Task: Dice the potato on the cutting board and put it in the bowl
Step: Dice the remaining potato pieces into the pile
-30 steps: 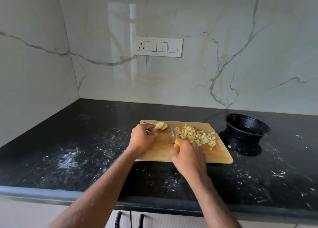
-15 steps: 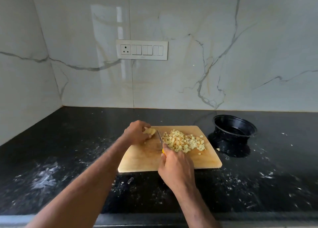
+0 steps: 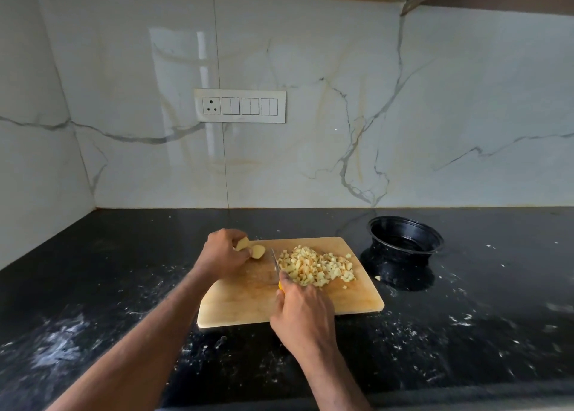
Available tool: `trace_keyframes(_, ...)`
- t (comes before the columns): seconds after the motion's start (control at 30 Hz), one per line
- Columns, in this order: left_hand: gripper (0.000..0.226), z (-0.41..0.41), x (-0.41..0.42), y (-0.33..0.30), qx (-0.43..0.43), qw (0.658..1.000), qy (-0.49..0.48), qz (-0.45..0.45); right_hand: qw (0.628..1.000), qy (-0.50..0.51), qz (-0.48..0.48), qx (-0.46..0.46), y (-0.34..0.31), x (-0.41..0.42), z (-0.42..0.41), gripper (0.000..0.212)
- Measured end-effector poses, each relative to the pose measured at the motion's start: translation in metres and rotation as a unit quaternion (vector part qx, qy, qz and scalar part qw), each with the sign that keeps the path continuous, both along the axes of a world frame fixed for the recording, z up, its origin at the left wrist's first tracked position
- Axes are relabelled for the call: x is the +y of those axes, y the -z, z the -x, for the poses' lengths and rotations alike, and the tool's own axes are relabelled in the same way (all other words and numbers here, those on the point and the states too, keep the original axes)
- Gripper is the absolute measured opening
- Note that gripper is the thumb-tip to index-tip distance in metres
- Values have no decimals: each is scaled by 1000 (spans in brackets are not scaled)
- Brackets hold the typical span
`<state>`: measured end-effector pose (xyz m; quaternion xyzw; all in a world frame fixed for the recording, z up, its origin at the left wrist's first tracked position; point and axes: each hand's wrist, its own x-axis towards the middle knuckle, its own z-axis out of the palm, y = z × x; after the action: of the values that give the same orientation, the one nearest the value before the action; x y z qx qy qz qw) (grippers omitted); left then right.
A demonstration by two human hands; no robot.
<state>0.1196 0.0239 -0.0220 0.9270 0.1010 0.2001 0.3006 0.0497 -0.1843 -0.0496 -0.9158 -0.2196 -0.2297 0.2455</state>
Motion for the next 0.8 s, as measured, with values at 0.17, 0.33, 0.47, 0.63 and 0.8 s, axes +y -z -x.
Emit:
trace_keyframes(0.17, 36, 22, -11, 2, -18, 1000, -5, -11, 1000, 20, -11, 6, -1, 1, 1, 46)
trace_keyframes(0.33, 42, 48, -25, 15, 9, 999, -1, -52, 1000, 31, 0, 4, -2, 2, 3, 47)
trace_keyframes(0.47, 61, 57, -29, 13, 5, 997, 70, -31, 999, 36, 36, 5, -2, 3, 7, 42)
trace_keyframes(0.63, 67, 62, -26, 13, 17, 989, 145, -32, 998, 48, 26, 13, -6, 2, 10, 38)
trace_keyframes(0.8, 35, 69, -26, 10, -8, 994, 94, -53, 1000, 16, 4, -9, -5, 2, 9, 39)
